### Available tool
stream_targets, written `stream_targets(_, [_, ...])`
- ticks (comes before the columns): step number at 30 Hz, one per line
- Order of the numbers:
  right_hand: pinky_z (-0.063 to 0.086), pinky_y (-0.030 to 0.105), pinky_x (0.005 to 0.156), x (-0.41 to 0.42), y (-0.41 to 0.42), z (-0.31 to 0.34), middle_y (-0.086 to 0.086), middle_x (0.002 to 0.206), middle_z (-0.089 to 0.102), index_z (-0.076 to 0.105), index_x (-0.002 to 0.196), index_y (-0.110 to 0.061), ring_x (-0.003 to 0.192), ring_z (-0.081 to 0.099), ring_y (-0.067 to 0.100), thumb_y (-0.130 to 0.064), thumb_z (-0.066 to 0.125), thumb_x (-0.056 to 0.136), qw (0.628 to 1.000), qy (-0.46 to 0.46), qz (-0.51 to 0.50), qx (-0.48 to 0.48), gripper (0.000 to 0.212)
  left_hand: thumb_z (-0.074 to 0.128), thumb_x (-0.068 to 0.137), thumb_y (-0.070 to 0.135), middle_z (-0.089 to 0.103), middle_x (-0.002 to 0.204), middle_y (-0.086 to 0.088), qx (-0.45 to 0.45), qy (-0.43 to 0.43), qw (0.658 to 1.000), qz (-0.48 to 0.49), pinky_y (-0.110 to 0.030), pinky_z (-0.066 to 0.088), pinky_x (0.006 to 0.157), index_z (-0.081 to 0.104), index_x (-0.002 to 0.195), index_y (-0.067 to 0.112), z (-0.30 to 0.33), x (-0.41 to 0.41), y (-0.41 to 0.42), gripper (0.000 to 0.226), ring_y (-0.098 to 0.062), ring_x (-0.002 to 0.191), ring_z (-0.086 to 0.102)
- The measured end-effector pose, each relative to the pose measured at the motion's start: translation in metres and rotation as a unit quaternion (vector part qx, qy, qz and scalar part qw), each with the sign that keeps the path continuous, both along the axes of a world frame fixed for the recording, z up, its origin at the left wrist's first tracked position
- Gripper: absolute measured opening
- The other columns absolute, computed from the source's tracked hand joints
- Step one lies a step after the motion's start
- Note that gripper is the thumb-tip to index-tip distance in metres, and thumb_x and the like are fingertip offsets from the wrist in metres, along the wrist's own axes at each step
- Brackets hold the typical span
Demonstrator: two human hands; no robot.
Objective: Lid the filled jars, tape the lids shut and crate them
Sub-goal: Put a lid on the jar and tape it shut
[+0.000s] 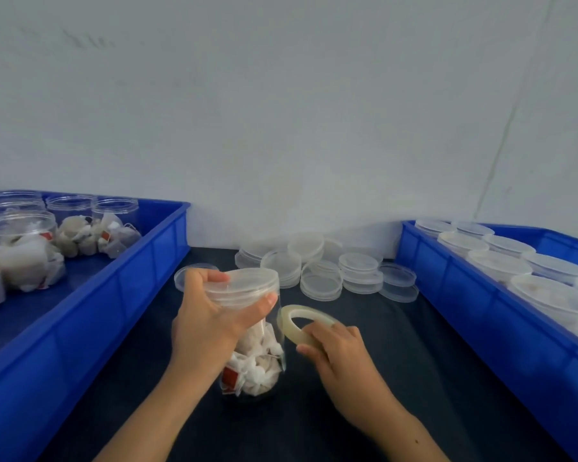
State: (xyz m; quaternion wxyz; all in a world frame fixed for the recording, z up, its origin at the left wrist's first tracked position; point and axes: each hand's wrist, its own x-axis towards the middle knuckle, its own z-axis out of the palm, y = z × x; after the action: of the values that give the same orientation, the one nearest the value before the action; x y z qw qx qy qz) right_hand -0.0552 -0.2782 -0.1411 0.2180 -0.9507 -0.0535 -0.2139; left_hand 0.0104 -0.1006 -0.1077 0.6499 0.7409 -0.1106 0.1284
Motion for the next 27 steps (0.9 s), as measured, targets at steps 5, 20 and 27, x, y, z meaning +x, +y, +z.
stream_targets(5, [0.024,0.018,0.094,0.003,-0.003,-0.005,-0.022,0.094,0.048,0.056,0.105,-0.027,0.089,0.04,0.0,-0.037,0.044,0.1,1.0,0.004,-0.002,-0.017,0.016,0.089,0.041,0.06,0.057,0.103,0.011,-0.008,0.011,1.0,0.002,-0.036,0.052,0.075,0.043,0.096,0.033,-0.004,0.002,-0.003,0.076,-0.011,0.093,0.06])
stream_targets(20, [0.041,0.018,0.091,0.002,0.005,-0.004,-0.006,0.108,0.061,0.066,0.102,-0.019,0.106,0.056,0.006,0.009,0.043,0.085,0.926,-0.049,0.037,0.373,0.04,0.08,0.041,0.051,0.058,0.105,0.006,-0.096,0.028,0.994,-0.04,-0.026,0.044,0.067,0.048,0.099,0.033,-0.011,0.0,-0.005,0.069,-0.009,0.093,0.059])
stream_targets(27, [0.047,0.028,0.099,-0.007,0.02,0.01,-0.004,0.131,0.053,0.041,0.136,-0.036,0.12,0.054,0.009,-0.049,0.042,0.09,0.862,0.082,0.165,0.473,0.049,0.083,0.043,0.035,0.057,0.099,0.003,-0.082,0.031,0.992,-0.087,-0.024,0.043,0.062,0.047,0.103,0.024,-0.005,-0.008,-0.016,0.07,-0.011,0.084,0.06])
